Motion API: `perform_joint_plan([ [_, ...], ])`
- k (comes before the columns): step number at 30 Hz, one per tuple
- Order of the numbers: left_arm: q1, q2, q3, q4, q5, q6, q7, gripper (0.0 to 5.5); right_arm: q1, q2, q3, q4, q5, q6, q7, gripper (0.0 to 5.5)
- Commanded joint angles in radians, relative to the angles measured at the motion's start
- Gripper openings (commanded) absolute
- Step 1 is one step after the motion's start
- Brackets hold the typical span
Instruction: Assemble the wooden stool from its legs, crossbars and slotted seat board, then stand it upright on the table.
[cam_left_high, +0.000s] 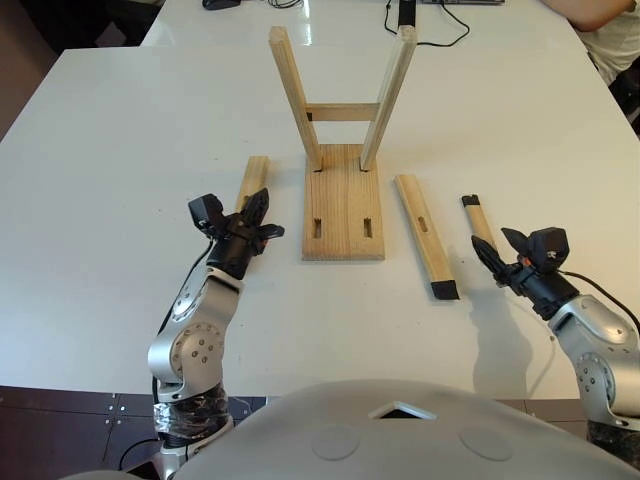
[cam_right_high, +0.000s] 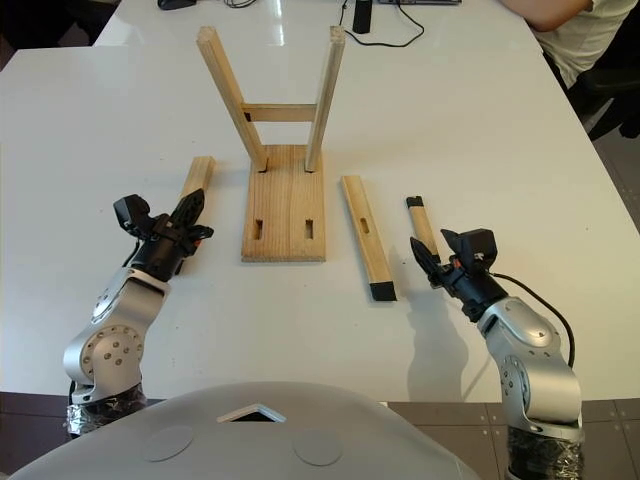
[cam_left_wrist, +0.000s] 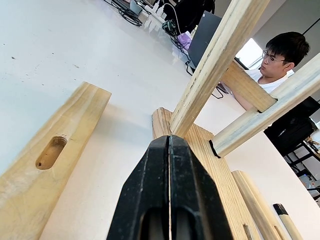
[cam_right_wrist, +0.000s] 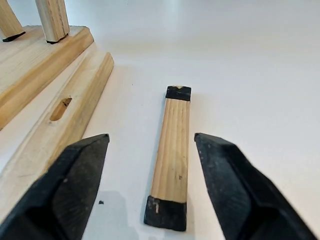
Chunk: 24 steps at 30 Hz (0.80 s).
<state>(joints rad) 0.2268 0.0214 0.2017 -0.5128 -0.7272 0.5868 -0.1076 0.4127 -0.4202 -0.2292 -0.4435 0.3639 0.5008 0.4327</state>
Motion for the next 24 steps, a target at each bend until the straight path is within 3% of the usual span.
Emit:
perform_joint_plan([
  [1, 0.003, -0.008, -0.01, 0.017, 0.008, -0.016, 0.009, 0.0, -0.004, -0.027, 0.05, 0.031, -0.055, 0.053, -0.021, 3.69],
  [8, 0.002, -0.009, -0.019, 0.033, 0.015, -0.03, 0.006, 0.0, 0.019, -0.009, 0.044, 0.122, -0.066, 0.106, -0.043, 3.48],
  [24, -0.105, 0.065, 0.077, -0.004, -0.058, -0.011, 0.042, 0.0, 0.083, 0.109, 0.081, 0.123, -0.153, -0.095, -0.161, 1.3],
])
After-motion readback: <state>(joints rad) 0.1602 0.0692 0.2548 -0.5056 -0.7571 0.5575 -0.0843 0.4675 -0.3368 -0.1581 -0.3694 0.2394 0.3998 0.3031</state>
